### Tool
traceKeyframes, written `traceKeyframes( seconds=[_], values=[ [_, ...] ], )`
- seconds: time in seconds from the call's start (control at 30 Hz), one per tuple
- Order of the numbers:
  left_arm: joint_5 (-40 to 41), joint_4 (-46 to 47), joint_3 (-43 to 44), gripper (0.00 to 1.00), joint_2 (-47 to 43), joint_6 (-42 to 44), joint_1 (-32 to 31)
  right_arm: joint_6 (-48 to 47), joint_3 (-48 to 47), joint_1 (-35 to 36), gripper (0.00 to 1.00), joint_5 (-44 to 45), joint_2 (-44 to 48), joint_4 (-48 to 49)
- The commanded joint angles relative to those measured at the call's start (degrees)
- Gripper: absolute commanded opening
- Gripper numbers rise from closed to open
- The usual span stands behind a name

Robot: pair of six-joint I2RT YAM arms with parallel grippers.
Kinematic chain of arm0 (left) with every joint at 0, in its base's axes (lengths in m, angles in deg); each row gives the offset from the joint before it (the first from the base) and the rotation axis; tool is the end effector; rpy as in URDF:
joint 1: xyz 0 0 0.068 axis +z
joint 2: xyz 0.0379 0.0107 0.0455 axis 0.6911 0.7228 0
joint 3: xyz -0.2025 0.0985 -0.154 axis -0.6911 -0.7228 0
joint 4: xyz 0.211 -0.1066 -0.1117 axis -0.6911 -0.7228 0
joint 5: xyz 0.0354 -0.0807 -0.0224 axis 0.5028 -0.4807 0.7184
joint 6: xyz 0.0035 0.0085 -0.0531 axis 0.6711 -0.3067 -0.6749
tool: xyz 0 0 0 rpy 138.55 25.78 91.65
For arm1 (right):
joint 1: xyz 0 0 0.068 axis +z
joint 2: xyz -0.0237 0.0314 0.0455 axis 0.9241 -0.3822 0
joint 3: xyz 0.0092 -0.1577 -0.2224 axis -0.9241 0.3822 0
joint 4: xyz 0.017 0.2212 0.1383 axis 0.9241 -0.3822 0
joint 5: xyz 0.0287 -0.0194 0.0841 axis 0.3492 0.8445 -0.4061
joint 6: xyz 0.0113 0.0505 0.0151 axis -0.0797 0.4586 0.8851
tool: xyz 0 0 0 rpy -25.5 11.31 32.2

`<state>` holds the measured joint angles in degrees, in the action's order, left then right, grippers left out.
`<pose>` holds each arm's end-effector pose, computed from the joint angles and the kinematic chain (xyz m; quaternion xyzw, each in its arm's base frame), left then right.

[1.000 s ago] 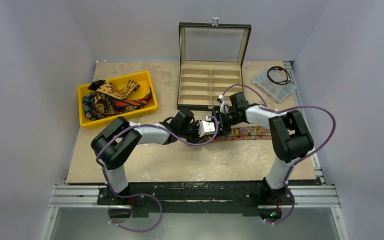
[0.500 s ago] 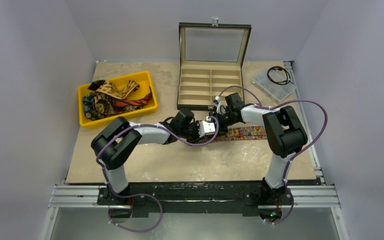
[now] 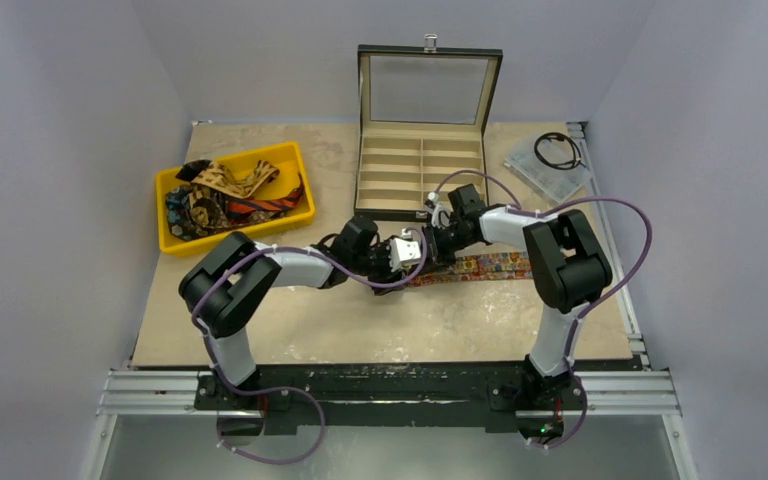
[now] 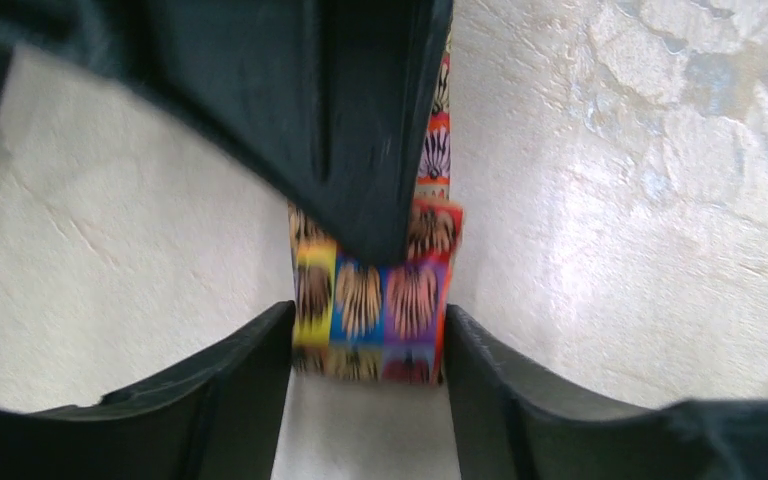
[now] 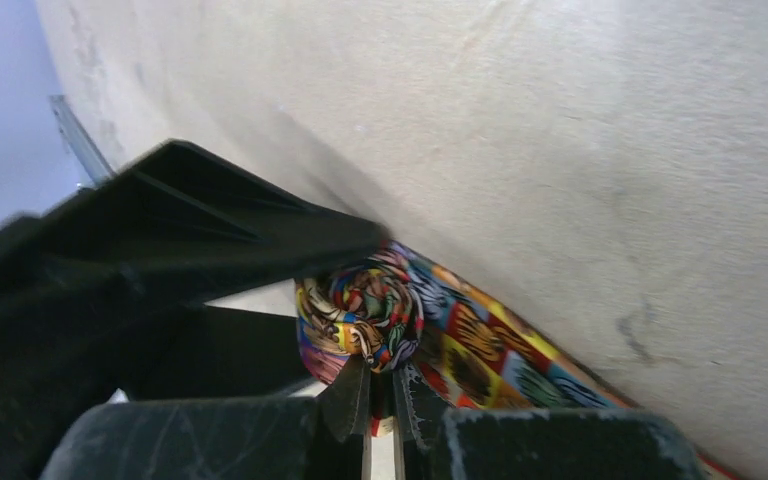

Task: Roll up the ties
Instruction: Roll the tie at the center of the board.

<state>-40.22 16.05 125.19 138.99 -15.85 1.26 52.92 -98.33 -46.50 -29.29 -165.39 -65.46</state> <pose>0.2496 -0.2497 0.1374 0.5697 0.6889 -0.2654 0.3611 0.3187 0.1489 0.1328 -0.1071 0.9055 0.4062 0.0598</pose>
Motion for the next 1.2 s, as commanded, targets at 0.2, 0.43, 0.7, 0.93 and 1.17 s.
traceKeyframes(
  seconds=[0.2, 0.43, 0.7, 0.93, 1.17],
  values=[
    [-9.83, 24.6, -10.55, 0.71, -5.26, -13.04, 3.43, -8.47, -1.13, -0.69, 0.0, 21.71, -4.43, -6.92],
    [-7.7, 31.31, -10.52, 0.71, 1.21, -12.48, 3.43, -9.8, -3.12, -0.56, 0.0, 31.67, -6.84, -9.09],
    [-10.54, 37.04, -9.43, 0.6, 6.38, -10.7, 1.77, -11.19, -2.66, -0.33, 0.0, 26.72, -7.39, -8.64],
    [-8.17, 34.57, -6.91, 0.36, 7.99, -11.8, 0.45, -12.23, -0.24, -0.15, 0.0, 19.75, -5.81, -4.83],
    [-1.65, 16.11, -8.51, 0.14, 1.89, -4.48, 0.45, -11.34, -2.19, -0.2, 0.17, 13.74, -3.08, -4.36]
  ],
)
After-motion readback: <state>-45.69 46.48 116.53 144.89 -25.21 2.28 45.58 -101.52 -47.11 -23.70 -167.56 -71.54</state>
